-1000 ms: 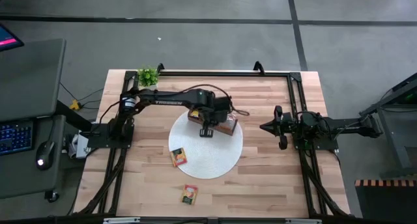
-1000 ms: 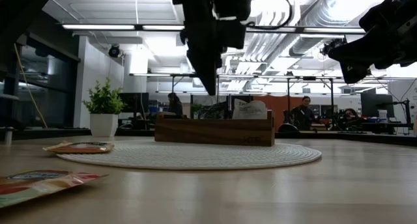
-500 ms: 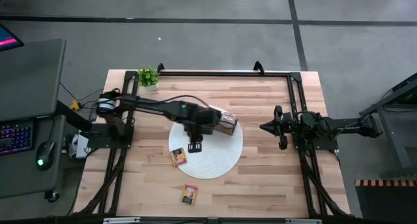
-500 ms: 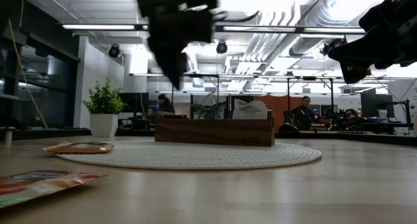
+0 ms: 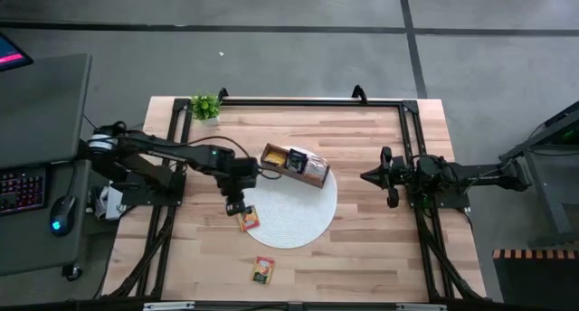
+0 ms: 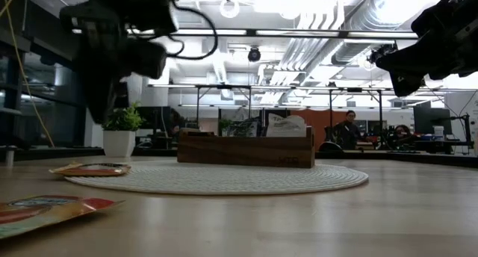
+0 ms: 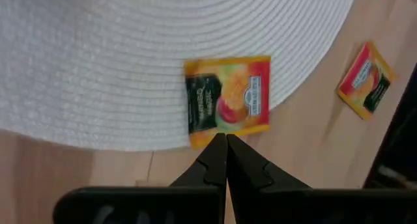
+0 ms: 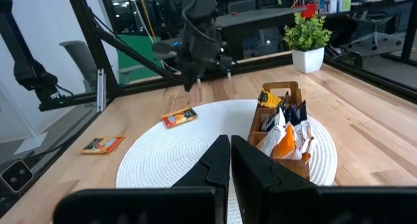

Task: Pick & Place Tea
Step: Put the orange tea bag into the left section of the wooden organizer

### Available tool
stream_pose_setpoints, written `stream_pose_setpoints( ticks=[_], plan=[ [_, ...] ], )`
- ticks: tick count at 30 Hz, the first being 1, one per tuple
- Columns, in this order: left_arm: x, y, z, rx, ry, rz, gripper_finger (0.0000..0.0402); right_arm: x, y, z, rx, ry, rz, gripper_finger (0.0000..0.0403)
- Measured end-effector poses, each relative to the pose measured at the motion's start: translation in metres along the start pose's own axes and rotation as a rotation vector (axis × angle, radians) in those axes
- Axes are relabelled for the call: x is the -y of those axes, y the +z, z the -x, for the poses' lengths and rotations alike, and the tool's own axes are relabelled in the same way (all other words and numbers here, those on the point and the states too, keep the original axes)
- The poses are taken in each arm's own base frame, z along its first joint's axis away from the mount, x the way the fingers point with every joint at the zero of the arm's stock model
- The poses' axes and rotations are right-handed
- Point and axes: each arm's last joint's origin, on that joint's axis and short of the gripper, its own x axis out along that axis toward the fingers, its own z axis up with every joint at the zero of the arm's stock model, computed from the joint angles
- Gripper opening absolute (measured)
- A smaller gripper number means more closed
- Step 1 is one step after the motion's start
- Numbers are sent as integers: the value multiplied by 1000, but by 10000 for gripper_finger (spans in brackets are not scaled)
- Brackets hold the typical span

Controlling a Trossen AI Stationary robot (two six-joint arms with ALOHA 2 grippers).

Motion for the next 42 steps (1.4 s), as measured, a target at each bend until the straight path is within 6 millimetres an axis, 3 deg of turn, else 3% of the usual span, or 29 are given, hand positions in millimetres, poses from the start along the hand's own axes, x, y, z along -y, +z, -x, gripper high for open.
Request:
stream_pose_setpoints(
  ticks=[8, 14, 18, 25, 29, 42],
  plan=[
    [-17, -35, -11, -2, -33, 102, 0, 0, 0, 0, -5, 0, 0, 12],
    [-19, -35, -14, 9, -12, 99, 15, 0, -1, -1, -13, -2, 1, 12],
    [-18, -32, -15, 29, -19, 71, 63, 0, -2, -1, -21, -4, 1, 12],
    [-20, -28, -23, 27, -18, 70, 184, 0, -2, -2, -25, -5, 1, 12],
    [-20, -24, -28, 33, -21, 81, 220, 0, -2, -2, -25, -5, 1, 12],
    [-20, -19, -43, 23, -9, 161, 227, 0, -2, -2, -24, -5, 1, 12]
  ],
)
